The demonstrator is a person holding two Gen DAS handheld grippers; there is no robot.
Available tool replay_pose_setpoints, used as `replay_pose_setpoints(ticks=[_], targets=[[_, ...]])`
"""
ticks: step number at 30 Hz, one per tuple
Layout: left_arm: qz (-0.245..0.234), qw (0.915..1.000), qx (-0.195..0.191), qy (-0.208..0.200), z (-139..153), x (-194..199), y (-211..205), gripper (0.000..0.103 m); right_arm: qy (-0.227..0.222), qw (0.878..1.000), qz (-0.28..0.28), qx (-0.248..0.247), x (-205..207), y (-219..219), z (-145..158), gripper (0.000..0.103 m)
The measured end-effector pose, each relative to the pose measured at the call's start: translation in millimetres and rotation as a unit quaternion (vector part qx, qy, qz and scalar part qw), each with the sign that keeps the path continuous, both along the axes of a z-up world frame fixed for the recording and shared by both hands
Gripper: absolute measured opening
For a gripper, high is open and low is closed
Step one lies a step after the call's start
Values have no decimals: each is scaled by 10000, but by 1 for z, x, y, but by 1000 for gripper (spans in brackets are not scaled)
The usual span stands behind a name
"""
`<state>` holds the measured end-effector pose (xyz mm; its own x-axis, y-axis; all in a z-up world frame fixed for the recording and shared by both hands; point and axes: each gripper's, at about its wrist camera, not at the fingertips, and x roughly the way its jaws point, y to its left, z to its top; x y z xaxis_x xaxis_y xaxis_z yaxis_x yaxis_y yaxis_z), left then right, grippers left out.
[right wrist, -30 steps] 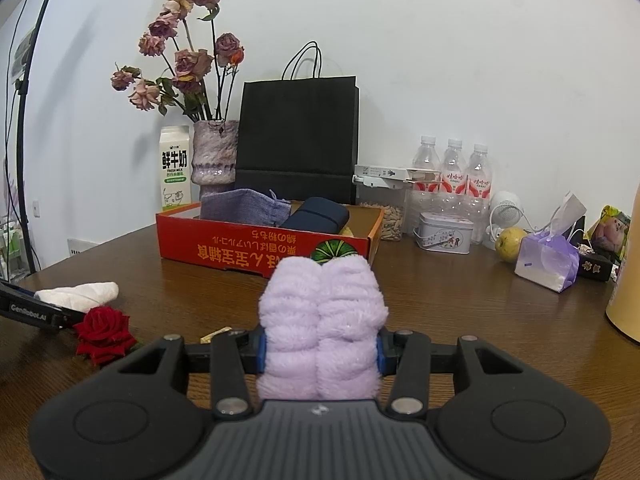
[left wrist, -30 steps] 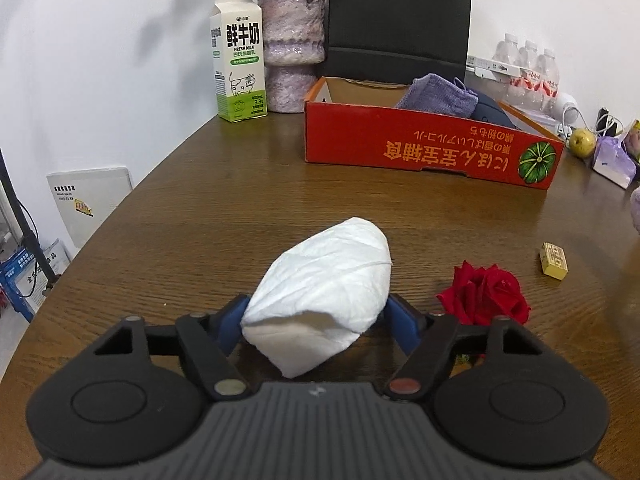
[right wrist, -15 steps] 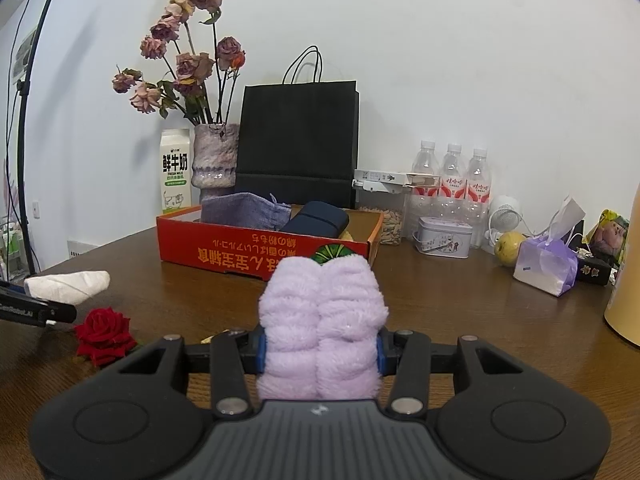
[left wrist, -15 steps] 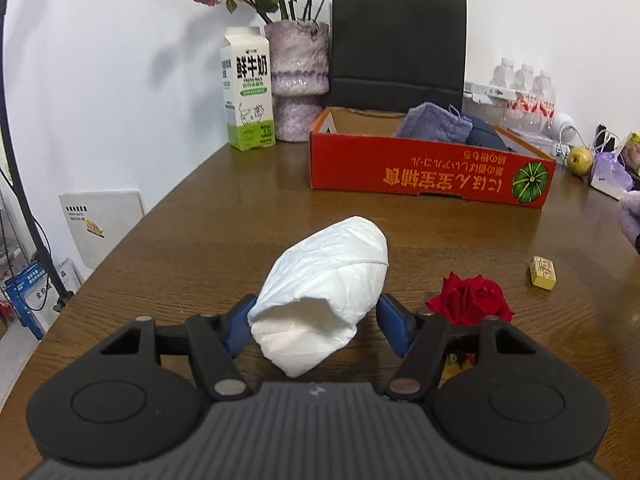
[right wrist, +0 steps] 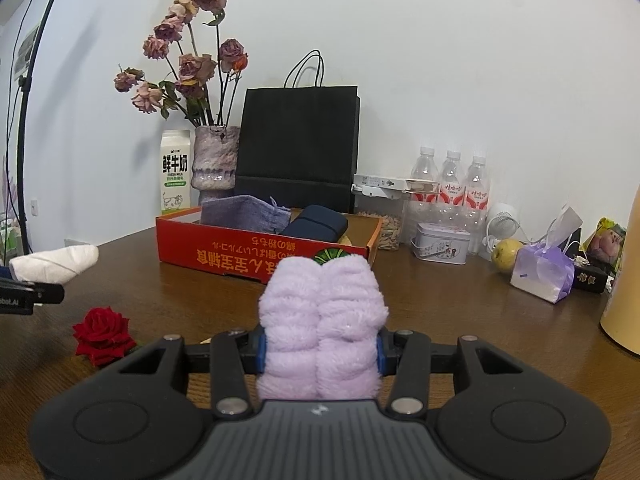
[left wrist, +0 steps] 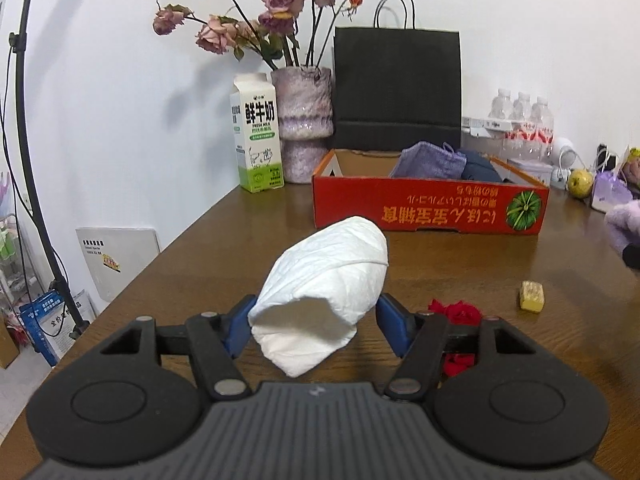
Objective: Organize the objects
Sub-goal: 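Carry the white cloth and lilac fuzzy item with both grippers over the red box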
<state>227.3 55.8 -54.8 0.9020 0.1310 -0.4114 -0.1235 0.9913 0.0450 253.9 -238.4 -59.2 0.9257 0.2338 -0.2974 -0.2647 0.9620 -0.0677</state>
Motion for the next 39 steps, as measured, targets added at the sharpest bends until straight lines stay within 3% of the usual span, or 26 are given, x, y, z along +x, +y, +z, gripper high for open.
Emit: replay_pose_setpoints(ticks=[22, 39], targets=[[-543, 9980, -73, -317, 41, 24, -38, 65, -342, 9986, 383, -85, 8, 30, 14, 44], [-627, 9971, -99, -409, 53, 69, -58, 65, -479, 9970, 593, 118, 51, 57, 30, 44]])
